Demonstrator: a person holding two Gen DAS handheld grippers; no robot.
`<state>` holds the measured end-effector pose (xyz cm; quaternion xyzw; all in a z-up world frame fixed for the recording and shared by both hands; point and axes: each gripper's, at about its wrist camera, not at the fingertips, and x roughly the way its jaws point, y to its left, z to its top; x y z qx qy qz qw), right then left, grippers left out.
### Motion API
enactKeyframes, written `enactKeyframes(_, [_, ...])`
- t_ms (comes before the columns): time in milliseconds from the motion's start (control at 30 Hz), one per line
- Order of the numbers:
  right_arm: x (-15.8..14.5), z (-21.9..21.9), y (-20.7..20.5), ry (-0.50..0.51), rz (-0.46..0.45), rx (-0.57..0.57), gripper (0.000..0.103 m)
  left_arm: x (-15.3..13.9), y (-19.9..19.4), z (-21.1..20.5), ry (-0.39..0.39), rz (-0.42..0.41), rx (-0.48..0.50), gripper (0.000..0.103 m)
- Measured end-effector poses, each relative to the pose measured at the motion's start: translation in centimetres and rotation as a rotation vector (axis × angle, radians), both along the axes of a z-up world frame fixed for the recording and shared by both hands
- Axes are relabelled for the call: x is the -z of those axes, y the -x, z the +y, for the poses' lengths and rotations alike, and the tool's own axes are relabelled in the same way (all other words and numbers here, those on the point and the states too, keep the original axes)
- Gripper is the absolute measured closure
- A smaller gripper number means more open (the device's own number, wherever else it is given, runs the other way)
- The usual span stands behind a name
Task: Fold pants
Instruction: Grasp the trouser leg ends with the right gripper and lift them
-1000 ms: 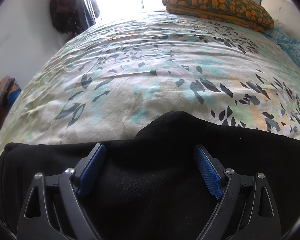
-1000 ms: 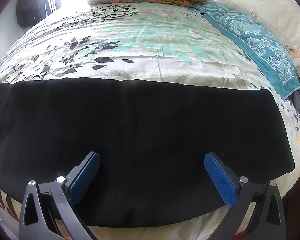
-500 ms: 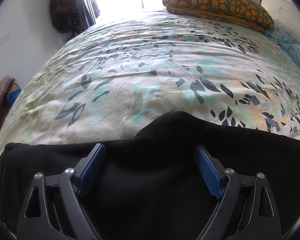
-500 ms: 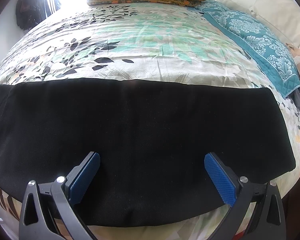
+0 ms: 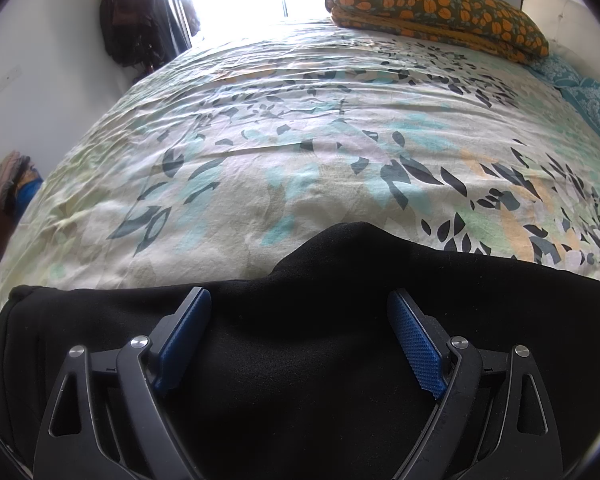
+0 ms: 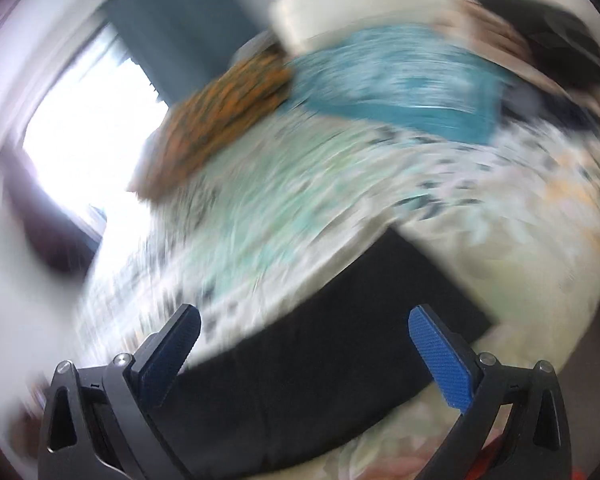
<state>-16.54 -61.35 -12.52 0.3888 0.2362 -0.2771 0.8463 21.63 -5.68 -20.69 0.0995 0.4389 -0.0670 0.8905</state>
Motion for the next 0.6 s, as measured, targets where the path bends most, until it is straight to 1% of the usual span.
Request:
enactKeyframes(33, [0.5, -2.3, 2.0, -0.092, -0.05, 0.085, 0.0, 0.0, 0.0, 0.0, 0.0, 0.0, 0.0, 0.012])
enactKeyframes(67, [1.1, -4.0, 3.3, -0.168, -0.074, 0.132, 0.0, 0.0, 0.0, 0.0, 0.0, 0.0, 0.0, 0.012])
enactKeyframes(100, [1.8, -5.3, 4.3, -0.229, -0.082, 0.162, 0.0, 0.0, 0.0, 0.0, 0.0, 0.0, 0.0, 0.012])
enactKeyframes(133, [2.5, -6.4, 4.9, -0.282, -0.081, 0.163, 0.0, 0.0, 0.0, 0.0, 0.0, 0.0, 0.0, 0.012])
enactKeyframes(167, [3.1, -7.1, 5.2, -0.306, -0.07, 0.144, 0.0, 0.0, 0.0, 0.0, 0.0, 0.0, 0.0, 0.012])
enactKeyframes(233, [3.9, -7.6, 5.4, -0.316, -0.029, 0.113, 0.0, 0.0, 0.0, 0.0, 0.0, 0.0, 0.0, 0.012])
enactKeyframes(333, [6.0, -8.0, 5.3, -0.411, -0.044, 0.05, 0.0, 0.0, 0.0, 0.0, 0.0, 0.0, 0.0, 0.012])
enactKeyframes(400, [7.5, -8.1, 5.1, -0.459, -0.017, 0.03, 0.0, 0.0, 0.0, 0.0, 0.0, 0.0, 0.0, 0.012])
enactKeyframes(467, [8.3, -8.2, 4.9, -0.473, -0.047, 0.005, 0.001, 0.0, 0.0, 0.0, 0.0, 0.0, 0.0, 0.012])
enactKeyframes(533, [8.8, -8.6, 4.1, -0.504, -0.115, -0.042, 0.002, 0.0, 0.0, 0.0, 0.0, 0.0, 0.0, 0.012])
enactKeyframes(567, [9.2, -8.7, 3.7, -0.522, -0.114, -0.058, 0.002, 0.0, 0.0, 0.0, 0.0, 0.0, 0.0, 0.012])
enactKeyframes(600, [9.7, -8.6, 3.2, -0.531, -0.081, -0.06, 0.002, 0.0, 0.0, 0.0, 0.0, 0.0, 0.0, 0.012])
